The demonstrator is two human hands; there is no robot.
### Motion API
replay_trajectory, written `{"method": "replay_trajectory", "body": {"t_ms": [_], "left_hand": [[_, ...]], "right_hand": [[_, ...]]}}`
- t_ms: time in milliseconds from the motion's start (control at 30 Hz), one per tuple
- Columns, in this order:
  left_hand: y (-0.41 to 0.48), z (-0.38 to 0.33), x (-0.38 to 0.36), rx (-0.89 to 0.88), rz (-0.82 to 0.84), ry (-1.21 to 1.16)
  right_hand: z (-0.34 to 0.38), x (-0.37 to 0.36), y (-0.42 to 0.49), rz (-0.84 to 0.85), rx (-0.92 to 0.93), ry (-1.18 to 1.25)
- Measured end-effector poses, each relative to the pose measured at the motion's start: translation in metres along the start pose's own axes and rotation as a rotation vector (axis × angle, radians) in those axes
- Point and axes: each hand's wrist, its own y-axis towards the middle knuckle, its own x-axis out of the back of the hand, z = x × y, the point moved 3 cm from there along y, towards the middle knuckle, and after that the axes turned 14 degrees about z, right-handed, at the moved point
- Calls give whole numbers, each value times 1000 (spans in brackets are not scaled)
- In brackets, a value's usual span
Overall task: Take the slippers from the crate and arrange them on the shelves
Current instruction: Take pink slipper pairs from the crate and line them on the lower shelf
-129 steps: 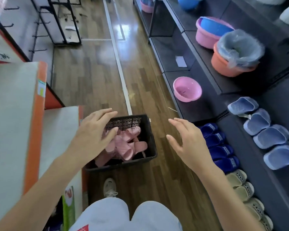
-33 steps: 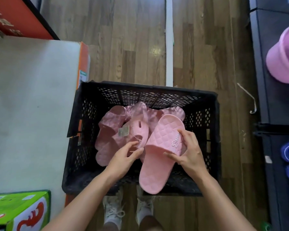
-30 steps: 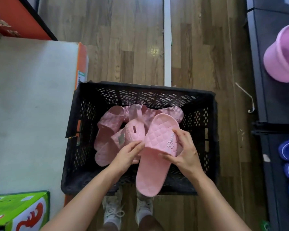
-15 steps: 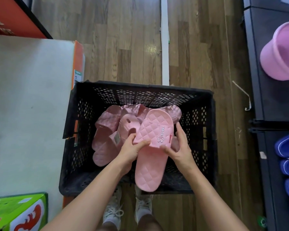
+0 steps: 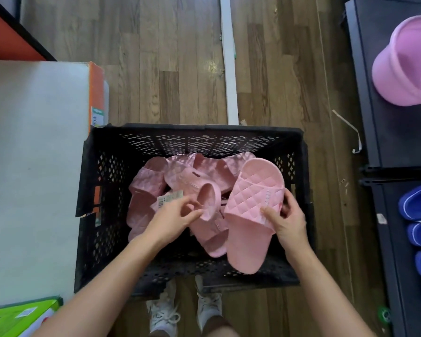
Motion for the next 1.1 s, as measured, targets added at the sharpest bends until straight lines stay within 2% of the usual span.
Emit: {"method": "replay_trajectory", "body": {"t_ms": [67, 200, 300, 433, 567, 667, 767, 833, 900, 1000, 1100], "left_hand": [[16, -1, 10, -43, -39, 131], [63, -19, 20, -219, 27, 549], [98, -27, 15, -132, 166, 734], [125, -27, 3, -85, 338, 838], [136, -32, 2, -118, 402, 914], [144, -28, 7, 35, 508, 934], [142, -11, 18, 203, 525, 788], [134, -6, 17, 99, 481, 920], [124, -3, 16, -28, 433, 899], [109, -6, 23, -29, 459, 775], [92, -10, 27, -58, 417, 903]], "right_hand": [[0, 12, 0, 11, 14, -61], [-10, 29, 2, 22, 10, -79], [-16, 39, 4, 45, 5, -91], [-22, 51, 0, 25, 5, -85], [-26, 57, 2, 43, -12, -69], [-28, 55, 3, 48, -21, -53], [-28, 52, 2, 35, -37, -56], [-27, 49, 3, 47, -38, -76], [-23, 44, 3, 69, -45, -90], [-12, 35, 1, 63, -47, -98], [-2, 25, -3, 6, -49, -99]]}}
